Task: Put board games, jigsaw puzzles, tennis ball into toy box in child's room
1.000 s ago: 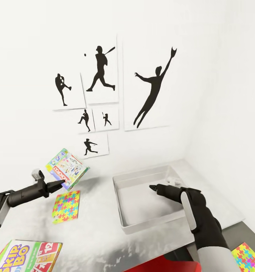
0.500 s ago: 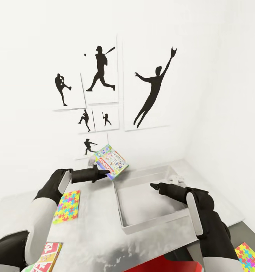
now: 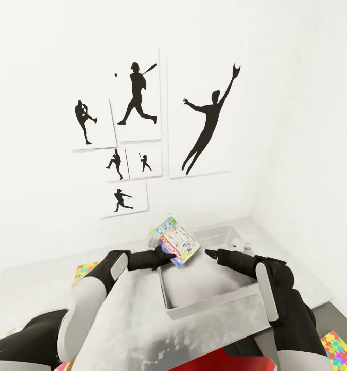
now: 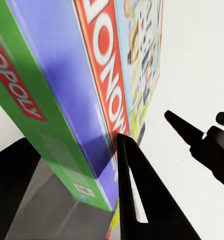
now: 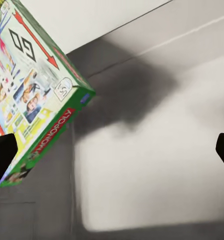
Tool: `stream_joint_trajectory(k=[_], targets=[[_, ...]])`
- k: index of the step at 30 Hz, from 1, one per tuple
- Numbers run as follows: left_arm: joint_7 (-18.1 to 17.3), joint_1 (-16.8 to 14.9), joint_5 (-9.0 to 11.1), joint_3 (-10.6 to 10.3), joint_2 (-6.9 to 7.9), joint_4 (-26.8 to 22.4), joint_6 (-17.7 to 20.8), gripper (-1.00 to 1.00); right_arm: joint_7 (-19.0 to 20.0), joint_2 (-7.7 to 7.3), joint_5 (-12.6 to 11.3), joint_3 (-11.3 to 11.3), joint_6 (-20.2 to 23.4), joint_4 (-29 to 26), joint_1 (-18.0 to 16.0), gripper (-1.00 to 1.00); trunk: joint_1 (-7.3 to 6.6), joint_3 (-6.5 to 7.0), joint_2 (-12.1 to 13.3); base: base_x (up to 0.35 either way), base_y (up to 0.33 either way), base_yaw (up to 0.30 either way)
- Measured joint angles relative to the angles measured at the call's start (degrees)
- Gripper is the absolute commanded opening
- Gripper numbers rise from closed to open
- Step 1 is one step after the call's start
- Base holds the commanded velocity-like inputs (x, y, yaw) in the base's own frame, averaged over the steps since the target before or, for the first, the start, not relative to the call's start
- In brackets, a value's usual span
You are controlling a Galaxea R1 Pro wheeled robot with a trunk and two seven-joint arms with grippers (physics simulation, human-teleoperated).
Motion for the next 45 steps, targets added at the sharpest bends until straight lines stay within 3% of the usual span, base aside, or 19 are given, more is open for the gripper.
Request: stream_joint_trajectory(k=[3, 7, 10, 17, 21, 24, 28, 31, 37, 41, 43, 45], targets=[[-0.2, 0.0, 0.2, -0.2, -1.22, 2.7, -2.0, -1.00, 0.0, 0.00, 0.0, 0.0, 0.4, -2.0, 0.2, 1.00, -0.01, 0.00, 0.0, 0.000, 0.000, 0.000], [-0.5, 0.1, 0.3, -0.3, -1.16, 3.3, -2.7, -1.00, 0.6, 0.00, 0.1, -1.3, 2.2, -6.1, 2.4, 1.00, -0.01, 0.00, 0.0, 0.000, 0.000, 0.000], [-0.7, 0.2, 0.4, -0.5, -1.09, 3.4, -2.8, -1.00, 4.2, 0.00, 0.1, -5.4, 2.9, -7.1, 3.4, 1.00, 0.00, 0.00, 0.0, 0.000, 0.000, 0.000], [-0.8, 0.2, 0.4, -0.6, -1.00, 3.4, -2.8, -1.00, 19.2, -0.04, 0.1, -18.0, 3.0, -7.4, 3.8, 1.00, 0.00, 0.00, 0.0, 0.000, 0.000, 0.000], [-0.5, 0.2, 0.3, -0.8, -0.99, 3.4, -2.7, -1.00, 25.8, -0.06, 0.0, -22.1, 2.8, -7.4, 3.8, 1.00, 0.00, 0.00, 0.0, 0.000, 0.000, 0.000], [-0.5, 0.2, 0.5, -2.6, -0.96, 3.4, -2.7, -1.00, 32.1, -0.08, -0.2, -24.2, 2.6, -7.4, 3.8, 1.00, 0.00, 0.00, 0.0, 0.000, 0.000, 0.000], [-0.8, 0.2, 0.6, -4.4, -0.81, 3.3, -2.4, -1.00, 39.0, -0.08, -0.2, -25.8, 2.4, -7.4, 3.8, 1.00, 0.00, 0.00, 0.0, 0.000, 0.000, 0.000], [-0.9, 0.2, 0.6, -4.7, -0.46, 3.2, -2.2, -1.00, 40.7, -0.04, -0.2, -26.2, 2.3, -7.4, 3.8, 1.00, 0.00, 0.00, 0.0, 0.000, 0.000, 0.000], [-1.2, 0.2, 0.3, -5.2, 0.44, 3.0, 0.0, -1.00, 41.5, 0.01, -0.2, -26.4, 2.3, -7.4, 3.9, 1.00, 0.00, 0.00, 0.0, 0.000, 0.000, 0.000], [-1.4, 0.2, 0.0, -7.8, 2.08, 2.7, 3.0, -1.00, 41.6, 0.01, -0.2, -26.4, 2.3, -7.4, 3.9, 1.00, 0.00, 0.00, 0.0, 0.000, 0.000, 0.000], [-1.5, 0.1, 1.1, -8.3, 2.85, 2.6, 5.2, -1.00, 41.6, 0.01, -0.2, -26.3, 2.3, -7.4, 3.8, 1.00, -0.01, 0.01, 0.0, 0.000, 0.000, 0.000], [-2.4, 0.0, 0.2, -9.0, 3.37, 1.8, 7.6, -1.00, 41.6, 0.01, -0.1, -26.3, 2.4, -7.4, 3.8, 1.00, 0.00, 0.01, 0.0, 0.000, 0.000, 0.000]])
